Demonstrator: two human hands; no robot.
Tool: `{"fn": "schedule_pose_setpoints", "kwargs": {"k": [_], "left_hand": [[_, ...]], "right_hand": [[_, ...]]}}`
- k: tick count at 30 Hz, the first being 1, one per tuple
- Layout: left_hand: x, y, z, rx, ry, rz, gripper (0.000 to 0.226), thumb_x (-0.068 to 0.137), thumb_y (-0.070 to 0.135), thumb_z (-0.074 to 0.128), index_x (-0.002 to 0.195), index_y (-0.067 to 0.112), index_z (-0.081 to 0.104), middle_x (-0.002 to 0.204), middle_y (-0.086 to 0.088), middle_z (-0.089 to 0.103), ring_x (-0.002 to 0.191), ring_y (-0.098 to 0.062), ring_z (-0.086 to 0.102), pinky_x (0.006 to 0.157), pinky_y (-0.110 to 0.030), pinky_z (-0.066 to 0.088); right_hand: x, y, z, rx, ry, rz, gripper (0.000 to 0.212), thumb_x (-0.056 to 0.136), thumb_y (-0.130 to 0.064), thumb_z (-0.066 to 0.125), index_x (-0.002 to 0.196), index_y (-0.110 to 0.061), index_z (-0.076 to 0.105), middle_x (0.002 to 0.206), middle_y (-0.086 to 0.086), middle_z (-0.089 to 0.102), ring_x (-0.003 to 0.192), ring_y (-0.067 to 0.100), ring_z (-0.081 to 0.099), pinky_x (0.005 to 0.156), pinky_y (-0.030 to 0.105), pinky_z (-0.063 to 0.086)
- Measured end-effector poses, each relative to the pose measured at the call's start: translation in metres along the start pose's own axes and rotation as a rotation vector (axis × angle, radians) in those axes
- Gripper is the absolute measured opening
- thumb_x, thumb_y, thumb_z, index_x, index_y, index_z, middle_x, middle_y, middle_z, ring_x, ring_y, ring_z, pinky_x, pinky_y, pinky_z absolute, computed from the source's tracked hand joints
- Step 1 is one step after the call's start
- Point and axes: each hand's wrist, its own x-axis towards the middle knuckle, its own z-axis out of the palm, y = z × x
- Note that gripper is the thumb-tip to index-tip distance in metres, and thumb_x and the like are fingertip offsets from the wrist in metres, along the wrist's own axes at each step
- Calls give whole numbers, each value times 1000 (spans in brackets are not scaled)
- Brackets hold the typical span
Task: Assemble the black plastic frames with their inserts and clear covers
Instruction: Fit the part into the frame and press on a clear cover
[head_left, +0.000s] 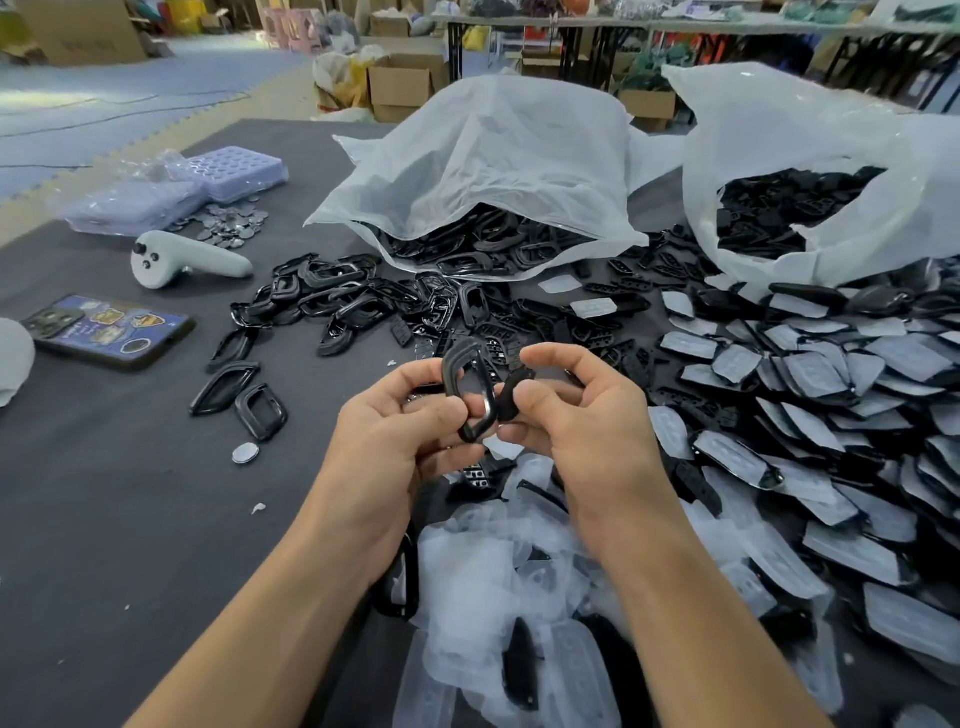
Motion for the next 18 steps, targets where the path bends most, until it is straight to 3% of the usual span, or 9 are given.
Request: {"fn": "schedule_pose_setpoints", "kwargs": {"k": [5, 9, 13, 18], "left_hand": [[-2, 2, 0, 2, 22, 15, 28, 92, -8, 64, 96, 16, 77, 88, -7, 80, 69, -12, 75, 58, -21, 60], [1, 0, -1, 10, 50, -12, 19, 96, -8, 58, 101, 8, 68, 85, -4, 78, 72, -13, 75, 61, -23, 60], [0, 0, 1, -22, 57, -92, 14, 96, -7, 56, 102, 3, 65, 92, -14, 78, 78, -21, 78, 59, -26, 61], [-1, 1, -1, -46, -16, -82, 15, 87, -3, 68, 97, 7, 67, 101, -16, 77, 91, -29, 66, 64, -26, 62]], "right_hand": [[-1, -3, 1, -24, -26, 3, 29, 89, 17, 61, 96, -8, 74, 76, 4, 77, 68, 19, 76, 62, 22, 60], [-1, -1, 2, -131, 17, -34, 25, 86, 9, 71, 81, -15, 77, 78, 7, 78, 71, 15, 73, 70, 26, 62], [-2, -2, 3, -226, 71, -86, 22, 83, 4, 75, 78, -17, 77, 75, 3, 77, 68, 8, 68, 68, 20, 57], [-2, -2, 6, 19, 77, 46, 27, 84, 13, 69, 74, -11, 72, 71, 7, 70, 75, 25, 71, 74, 32, 65]]}}
